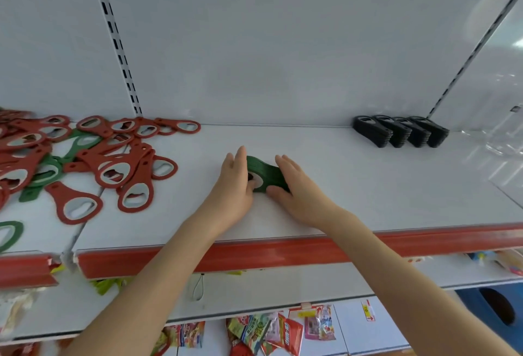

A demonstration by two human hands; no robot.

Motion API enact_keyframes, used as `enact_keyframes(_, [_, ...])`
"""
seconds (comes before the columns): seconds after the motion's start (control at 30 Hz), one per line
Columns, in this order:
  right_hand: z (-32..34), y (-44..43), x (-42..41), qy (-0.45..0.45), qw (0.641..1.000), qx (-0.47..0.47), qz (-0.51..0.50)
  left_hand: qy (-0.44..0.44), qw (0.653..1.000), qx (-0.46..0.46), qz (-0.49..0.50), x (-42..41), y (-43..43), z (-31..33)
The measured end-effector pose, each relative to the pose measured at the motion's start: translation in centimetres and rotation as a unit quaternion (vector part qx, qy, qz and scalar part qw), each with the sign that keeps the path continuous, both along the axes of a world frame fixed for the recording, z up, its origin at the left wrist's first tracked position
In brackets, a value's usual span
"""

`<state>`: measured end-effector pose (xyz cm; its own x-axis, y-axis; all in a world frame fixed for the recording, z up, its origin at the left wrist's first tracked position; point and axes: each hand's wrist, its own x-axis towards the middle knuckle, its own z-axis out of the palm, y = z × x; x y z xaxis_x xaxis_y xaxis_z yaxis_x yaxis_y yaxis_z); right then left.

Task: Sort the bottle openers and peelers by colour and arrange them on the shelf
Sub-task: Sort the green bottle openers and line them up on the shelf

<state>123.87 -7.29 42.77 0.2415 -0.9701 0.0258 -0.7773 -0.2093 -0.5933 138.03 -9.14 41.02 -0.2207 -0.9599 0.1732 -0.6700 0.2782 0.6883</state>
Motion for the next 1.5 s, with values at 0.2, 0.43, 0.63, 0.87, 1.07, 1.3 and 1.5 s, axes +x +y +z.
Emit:
enact_keyframes(0.2, [0.2, 0.0, 0.2, -0.011, 1.0, -0.025, -0.012, -0.02, 1.0, -0.021, 0.003, 0.3, 0.1, -0.1])
enact_keyframes(0.43, [0.4, -0.3, -1.1, 0.014, 1.0, -0.019, 0.018, -0.095, 0.993, -0.064, -0.032, 1.2, 0.5, 0.1])
enact_keyframes(0.63, [2.3, -0.5, -1.8, -0.092, 0.995, 0.024, 0.02, 0.039, 0.996, 0.0, -0.085, 3.7, -0.9, 3.2])
enact_keyframes(0.87, [3.9, -1.2, -2.5, -0.373, 0.889, 0.263, -0.027, 0.441, 0.874, 0.202, 0.032, 1.6, -0.6, 4.6])
enact_keyframes(1.07, [4.1, -0.6, -1.9, -0.399, 0.868, 0.295, -0.028, 0.561, 0.803, 0.19, 0.067, -0.9, -0.3, 5.4])
enact_keyframes(1.3, [4.8, 1.4, -1.0, -0.083, 0.992, -0.072, -0.06, 0.572, 0.784, 0.242, 0.013, -2.2, -1.3, 4.9])
enact_keyframes(1.5, [2.8, 1.1, -1.6, -0.085, 0.984, -0.132, -0.081, 0.55, 0.793, 0.255, -0.049, -3.8, -2.4, 4.9])
